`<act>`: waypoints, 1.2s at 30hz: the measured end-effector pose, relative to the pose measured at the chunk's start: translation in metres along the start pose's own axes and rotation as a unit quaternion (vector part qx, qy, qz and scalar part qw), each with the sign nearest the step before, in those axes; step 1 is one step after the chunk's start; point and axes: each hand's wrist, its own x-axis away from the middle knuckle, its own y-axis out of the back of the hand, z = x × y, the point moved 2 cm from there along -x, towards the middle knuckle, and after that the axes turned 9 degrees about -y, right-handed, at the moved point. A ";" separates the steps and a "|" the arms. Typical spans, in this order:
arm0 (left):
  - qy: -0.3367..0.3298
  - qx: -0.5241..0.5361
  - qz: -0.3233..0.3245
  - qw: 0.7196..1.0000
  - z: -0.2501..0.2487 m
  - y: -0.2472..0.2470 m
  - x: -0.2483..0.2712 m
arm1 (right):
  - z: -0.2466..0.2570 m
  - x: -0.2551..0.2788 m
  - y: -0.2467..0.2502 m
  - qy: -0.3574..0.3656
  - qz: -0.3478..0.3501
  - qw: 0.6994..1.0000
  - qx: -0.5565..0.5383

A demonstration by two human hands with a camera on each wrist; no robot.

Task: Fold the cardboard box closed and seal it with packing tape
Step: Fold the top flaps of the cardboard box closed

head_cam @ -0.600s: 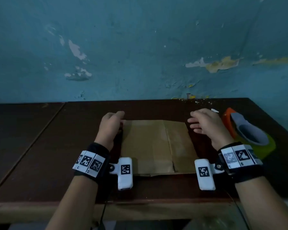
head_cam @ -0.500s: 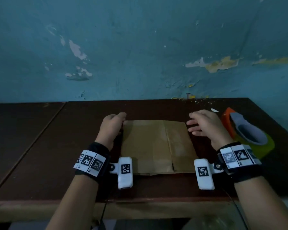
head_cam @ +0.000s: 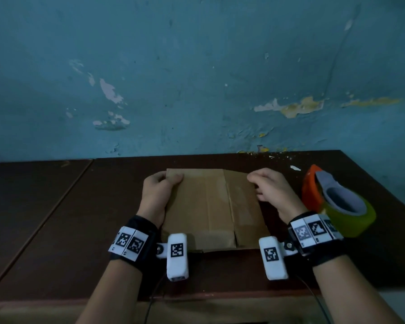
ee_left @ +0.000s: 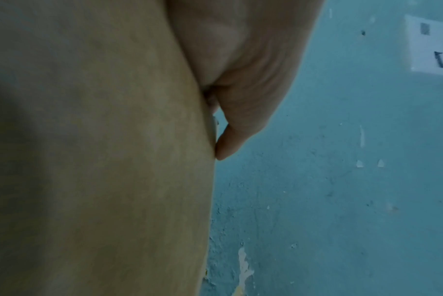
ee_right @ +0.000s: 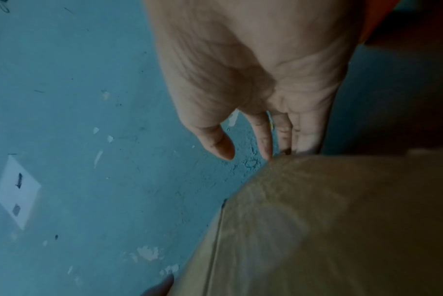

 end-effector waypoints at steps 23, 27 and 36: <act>-0.277 0.123 -0.002 0.953 -0.042 -0.022 0.009 | 0.044 0.018 -0.037 0.285 0.089 0.924 -0.238; -0.313 0.092 -0.004 0.945 -0.040 -0.026 0.006 | 0.046 0.024 -0.041 0.293 0.098 0.913 -0.268; -0.359 0.101 0.062 0.926 -0.035 -0.029 0.005 | 0.043 0.021 -0.040 0.264 0.119 0.896 -0.336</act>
